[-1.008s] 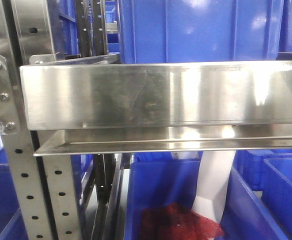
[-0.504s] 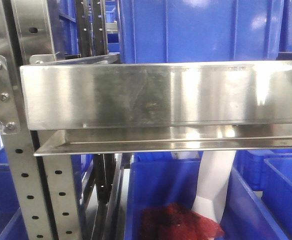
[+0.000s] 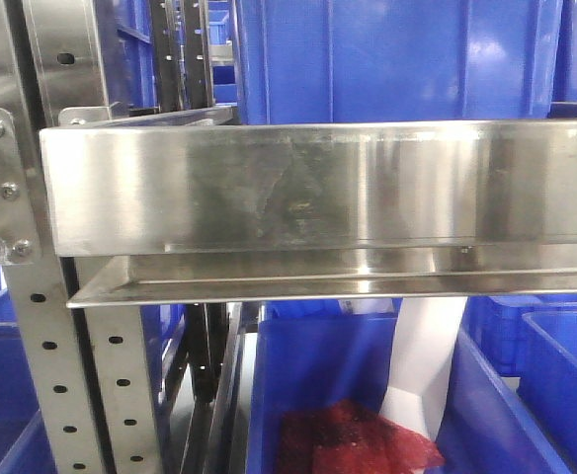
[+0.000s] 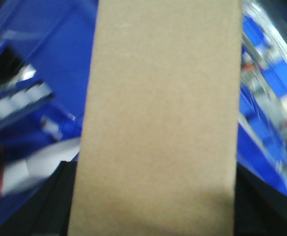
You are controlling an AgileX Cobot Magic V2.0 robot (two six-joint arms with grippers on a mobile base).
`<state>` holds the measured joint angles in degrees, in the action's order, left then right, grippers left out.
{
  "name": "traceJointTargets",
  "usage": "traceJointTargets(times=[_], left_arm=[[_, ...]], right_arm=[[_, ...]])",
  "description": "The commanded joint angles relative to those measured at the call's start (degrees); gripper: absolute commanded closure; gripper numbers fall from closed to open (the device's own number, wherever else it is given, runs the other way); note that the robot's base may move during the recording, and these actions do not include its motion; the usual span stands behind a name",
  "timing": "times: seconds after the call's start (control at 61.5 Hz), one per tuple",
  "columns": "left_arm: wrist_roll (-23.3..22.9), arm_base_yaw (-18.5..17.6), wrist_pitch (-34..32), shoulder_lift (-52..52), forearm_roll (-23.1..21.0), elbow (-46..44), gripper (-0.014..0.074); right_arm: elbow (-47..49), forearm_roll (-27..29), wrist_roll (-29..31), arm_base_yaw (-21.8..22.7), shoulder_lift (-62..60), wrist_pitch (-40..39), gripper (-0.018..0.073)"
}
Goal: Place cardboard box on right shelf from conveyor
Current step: 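Lower the held box with the right gripper onto the upper shelf lane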
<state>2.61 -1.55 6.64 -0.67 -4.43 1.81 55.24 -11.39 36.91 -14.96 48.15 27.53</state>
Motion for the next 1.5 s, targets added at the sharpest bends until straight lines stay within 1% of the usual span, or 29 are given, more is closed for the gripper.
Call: traceJointTargets(times=[0.0,0.13,0.276,0.358,0.504,0.634,0.862,1.024,1.089,1.138,1.252,1.268,1.301,1.35,1.48], left_arm=[[0.02,0.03,-4.96,-0.86,-0.34,0.55,0.0712],[0.02,0.03,-4.96,-0.86,-0.34,0.55,0.0713],[0.02,0.03,-4.96,-0.86,-0.34,0.55,0.0712],[0.02,0.03,-4.96,-0.86,-0.34,0.55,0.0713],[0.02,0.03,-4.96,-0.86,-0.34,0.55,0.0713],[0.02,0.03,-4.96,-0.86,-0.34,0.55,0.0712],[0.02,0.03,-4.96,-0.86,-0.34,0.55,0.0713],[0.02,0.03,-4.96,-0.86,-0.34,0.55,0.0713],[0.02,0.03,-4.96,-0.86,-0.34,0.55,0.0712],[0.02,0.03,-4.96,-0.86,-0.34,0.55,0.0713],[0.02,0.03,-4.96,-0.86,-0.34,0.55,0.0713],[0.02,0.03,-4.96,-0.86,-0.34,0.55,0.0713],[0.02,0.03,-4.96,-0.86,-0.34,0.55,0.0712],[0.02,0.03,-4.96,-0.86,-0.34,0.55,0.0713],[0.02,0.03,-4.96,-0.86,-0.34,0.55,0.0713]], right_arm=[[2.36,-1.73,10.57,-2.70,5.06,-6.51,0.0357],[2.36,-1.80,18.52,-5.74,10.68,-7.60,0.0357],[2.36,-1.94,22.93,-6.54,16.39,-13.97,0.0357],[2.36,-3.22,24.39,-6.54,19.48,-18.31,0.0357],[2.36,-3.88,24.44,-6.54,23.24,-21.80,0.0357],[2.36,-3.88,24.44,-6.30,25.80,-21.56,0.0357],[2.31,-4.47,24.44,-3.44,28.84,-21.21,0.0357],[2.31,-5.19,24.38,-3.19,29.51,-21.22,0.0349],[2.26,-5.13,24.34,-3.19,29.59,-21.15,0.0310],[2.26,-5.13,24.34,-3.19,29.64,-20.63,0.0253],[2.26,-5.08,23.26,-3.07,29.64,-19.03,0.0022],[2.26,-4.98,22.95,-2.99,29.64,-18.78,-0.0028],[2.26,-4.82,21.87,-2.85,29.64,-18.21,-0.0094],[2.26,-4.70,20.22,-2.60,29.64,-17.35,-0.0070],[2.26,-4.64,18.00,-2.55,29.58,-14.87,-0.0066]])
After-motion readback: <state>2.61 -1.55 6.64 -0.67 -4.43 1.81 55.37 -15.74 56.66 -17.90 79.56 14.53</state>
